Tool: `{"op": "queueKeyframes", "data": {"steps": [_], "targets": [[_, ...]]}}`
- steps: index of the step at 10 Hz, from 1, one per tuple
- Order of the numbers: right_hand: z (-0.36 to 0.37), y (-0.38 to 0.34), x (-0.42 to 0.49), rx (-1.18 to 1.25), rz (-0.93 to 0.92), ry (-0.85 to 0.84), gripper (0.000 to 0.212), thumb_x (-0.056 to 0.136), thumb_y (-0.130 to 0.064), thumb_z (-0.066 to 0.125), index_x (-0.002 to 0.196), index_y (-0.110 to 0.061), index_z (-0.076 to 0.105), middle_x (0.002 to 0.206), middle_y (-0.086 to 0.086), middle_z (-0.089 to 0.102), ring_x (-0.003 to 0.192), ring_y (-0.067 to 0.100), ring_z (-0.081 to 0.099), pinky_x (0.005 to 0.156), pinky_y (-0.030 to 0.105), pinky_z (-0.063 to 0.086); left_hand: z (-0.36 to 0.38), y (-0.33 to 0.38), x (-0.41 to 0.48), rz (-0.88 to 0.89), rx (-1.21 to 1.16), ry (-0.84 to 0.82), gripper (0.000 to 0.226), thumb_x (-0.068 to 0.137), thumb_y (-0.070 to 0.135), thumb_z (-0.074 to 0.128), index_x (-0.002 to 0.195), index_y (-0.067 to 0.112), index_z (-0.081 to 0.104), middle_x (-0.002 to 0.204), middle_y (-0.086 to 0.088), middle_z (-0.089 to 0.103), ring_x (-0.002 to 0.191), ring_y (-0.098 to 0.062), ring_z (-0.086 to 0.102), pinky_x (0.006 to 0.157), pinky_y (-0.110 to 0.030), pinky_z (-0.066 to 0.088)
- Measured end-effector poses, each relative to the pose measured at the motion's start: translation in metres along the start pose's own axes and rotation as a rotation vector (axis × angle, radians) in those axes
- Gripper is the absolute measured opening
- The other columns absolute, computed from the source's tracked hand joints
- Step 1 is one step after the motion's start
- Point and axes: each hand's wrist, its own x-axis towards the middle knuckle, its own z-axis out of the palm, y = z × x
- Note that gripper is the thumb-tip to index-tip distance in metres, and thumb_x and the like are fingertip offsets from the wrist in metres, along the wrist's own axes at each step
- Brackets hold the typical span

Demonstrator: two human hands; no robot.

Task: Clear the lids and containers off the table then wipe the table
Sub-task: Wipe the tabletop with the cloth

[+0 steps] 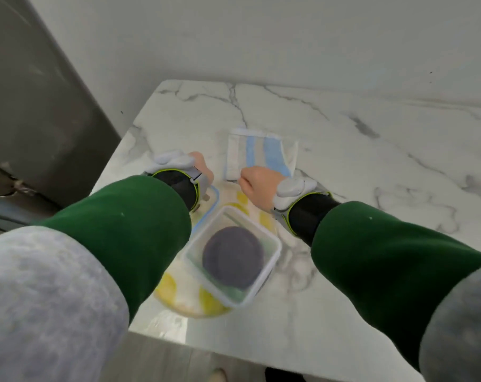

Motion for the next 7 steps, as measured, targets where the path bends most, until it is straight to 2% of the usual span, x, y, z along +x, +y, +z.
{"op": "queueKeyframes", "data": {"steps": [1,2,3,4,5,6,7], "targets": [[-0.011,0.033,0.006,-0.043,0.003,-0.039,0.028,0.101,-0.02,0.031,0.073,-0.016,0.031,0.112,0.018,0.057,0.099,0.033,0.056,0.069,0.031,0.029,0.013,0.035,0.007,0.045,0.042,-0.081,0.037,0.091,0.015,0.047,0.056,0.018,0.035,0.059,0.001,0.04,0.099,-0.033,0.067,0.075,-0.03,0.045],[-0.012,0.065,0.018,-0.063,-0.01,-0.083,0.02,0.101,-0.017,0.031,0.081,-0.015,0.035,0.111,0.018,0.053,0.1,0.033,0.054,0.071,0.031,0.03,0.028,0.061,0.017,0.014,0.034,-0.127,0.037,0.092,0.013,0.046,0.057,0.017,0.035,0.06,0.0,0.04,0.107,-0.035,0.065,0.08,-0.034,0.049],[-0.006,0.085,0.033,-0.064,-0.036,-0.064,0.019,0.099,-0.014,0.033,0.093,-0.009,0.05,0.109,0.016,0.048,0.098,0.03,0.049,0.079,0.035,0.035,0.039,0.073,0.034,0.006,0.045,-0.145,0.036,0.092,0.013,0.046,0.058,0.017,0.034,0.062,-0.001,0.041,0.108,-0.035,0.064,0.085,-0.035,0.051],[0.007,0.1,0.058,-0.077,-0.056,-0.025,0.029,0.096,-0.011,0.036,0.122,-0.007,0.048,0.124,0.012,0.044,0.113,0.029,0.044,0.09,0.036,0.038,0.04,0.075,0.05,-0.037,-0.034,-0.113,0.038,0.092,0.013,0.047,0.057,0.018,0.033,0.078,-0.011,0.059,0.11,-0.035,0.062,0.077,-0.03,0.042],[0.019,0.106,0.088,-0.085,-0.06,-0.066,0.045,0.092,-0.009,0.04,0.137,-0.011,0.037,0.143,0.01,0.033,0.131,0.029,0.033,0.103,0.037,0.034,0.044,0.072,0.071,-0.032,-0.056,-0.025,0.041,0.093,0.012,0.047,0.057,0.021,0.029,0.111,-0.019,0.065,0.113,-0.034,0.06,0.075,-0.026,0.035],[0.033,0.104,0.116,-0.082,-0.036,-0.147,0.059,0.096,-0.011,0.038,0.15,-0.017,0.017,0.159,0.006,0.006,0.147,0.025,0.006,0.118,0.038,0.016,0.046,0.069,0.096,-0.014,-0.038,-0.012,0.043,0.095,0.012,0.046,0.057,0.023,0.027,0.12,-0.021,0.063,0.113,-0.034,0.059,0.075,-0.026,0.034],[0.052,0.1,0.138,-0.086,-0.068,-0.082,0.054,0.102,-0.024,0.029,0.152,-0.022,0.007,0.16,0.003,-0.001,0.148,0.025,-0.004,0.119,0.037,0.005,0.052,0.067,0.118,0.01,-0.009,-0.011,0.042,0.094,0.013,0.046,0.058,0.024,0.028,0.119,-0.019,0.064,0.112,-0.034,0.06,0.077,-0.029,0.04]]}}
